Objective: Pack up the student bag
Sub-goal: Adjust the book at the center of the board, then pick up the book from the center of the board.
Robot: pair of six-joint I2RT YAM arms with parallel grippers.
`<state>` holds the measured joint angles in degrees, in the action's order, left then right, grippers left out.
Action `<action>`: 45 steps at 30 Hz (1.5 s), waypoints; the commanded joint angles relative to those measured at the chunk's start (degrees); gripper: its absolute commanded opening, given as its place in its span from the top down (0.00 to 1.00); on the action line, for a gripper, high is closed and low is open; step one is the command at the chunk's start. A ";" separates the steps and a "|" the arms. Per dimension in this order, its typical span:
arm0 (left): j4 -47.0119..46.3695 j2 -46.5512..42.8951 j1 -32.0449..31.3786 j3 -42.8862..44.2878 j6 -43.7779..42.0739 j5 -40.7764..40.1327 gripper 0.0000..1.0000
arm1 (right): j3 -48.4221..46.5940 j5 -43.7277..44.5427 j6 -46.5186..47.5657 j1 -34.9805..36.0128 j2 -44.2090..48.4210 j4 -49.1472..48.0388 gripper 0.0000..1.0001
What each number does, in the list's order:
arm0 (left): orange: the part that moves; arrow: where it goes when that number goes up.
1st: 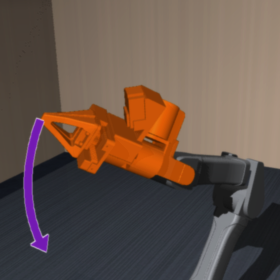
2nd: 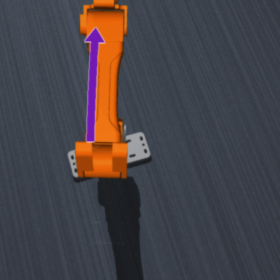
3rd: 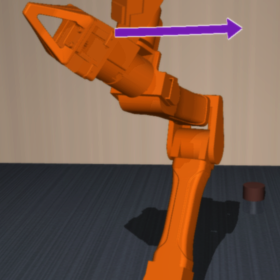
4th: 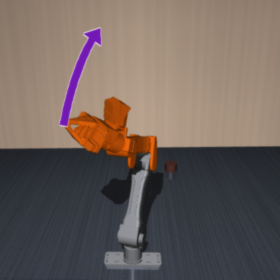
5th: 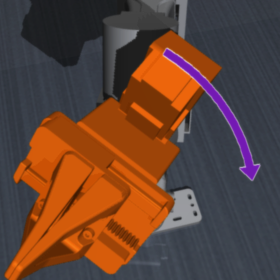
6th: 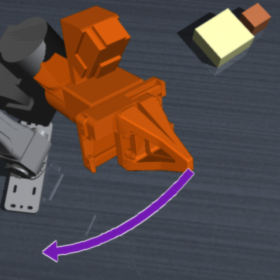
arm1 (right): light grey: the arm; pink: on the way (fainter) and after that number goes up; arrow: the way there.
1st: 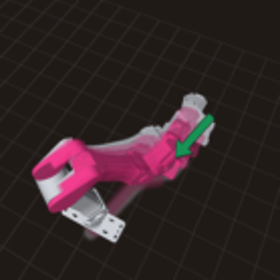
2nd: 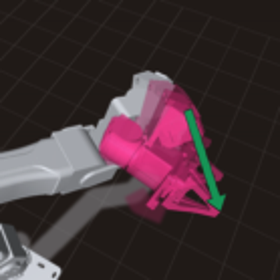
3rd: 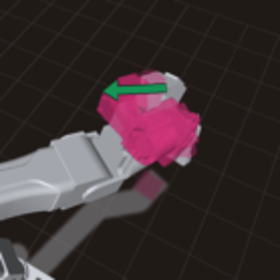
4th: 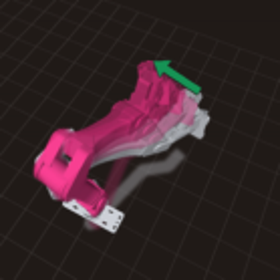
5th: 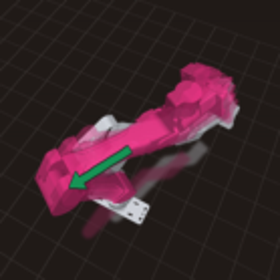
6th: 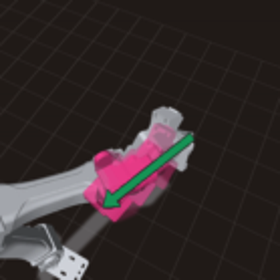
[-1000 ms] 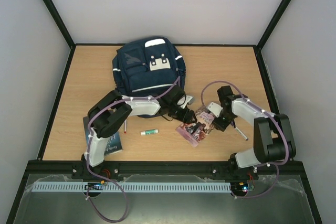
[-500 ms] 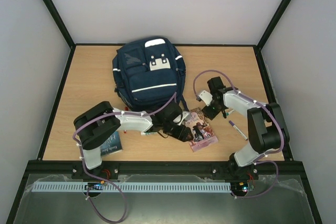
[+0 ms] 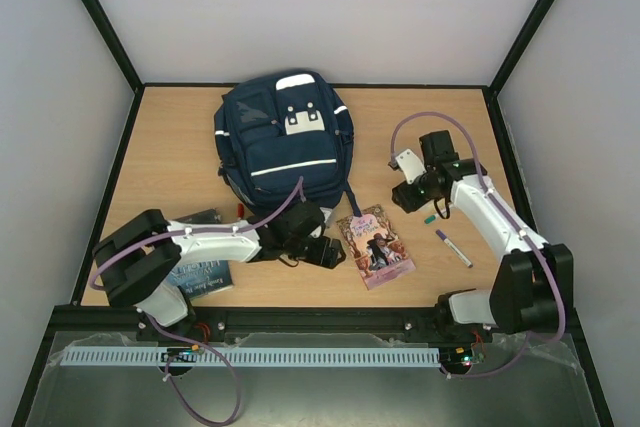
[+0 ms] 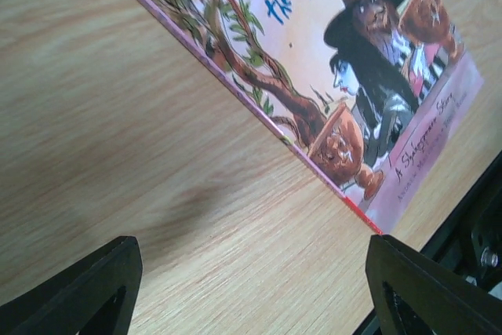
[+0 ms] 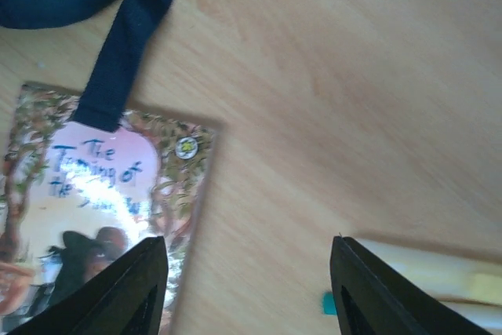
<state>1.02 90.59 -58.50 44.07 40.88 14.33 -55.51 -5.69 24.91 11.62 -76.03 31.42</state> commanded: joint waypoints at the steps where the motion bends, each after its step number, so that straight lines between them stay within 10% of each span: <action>1: -3.05 -2.73 -0.12 -2.34 6.76 -5.56 0.18 | 1.66 -6.74 -2.53 0.15 -3.18 7.21 0.46; 22: -18.37 2.15 1.94 -8.50 24.06 -4.62 0.17 | 10.09 -3.52 -2.71 0.13 -15.24 -0.53 0.71; 45: -39.95 18.56 3.26 -8.15 36.12 6.26 0.16 | 10.94 -2.79 -3.20 0.09 -20.88 -0.44 0.76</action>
<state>-41.25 104.22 -55.24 37.10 73.89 18.72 -48.05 -9.65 21.82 11.62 -91.53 31.66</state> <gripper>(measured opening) 0.842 0.244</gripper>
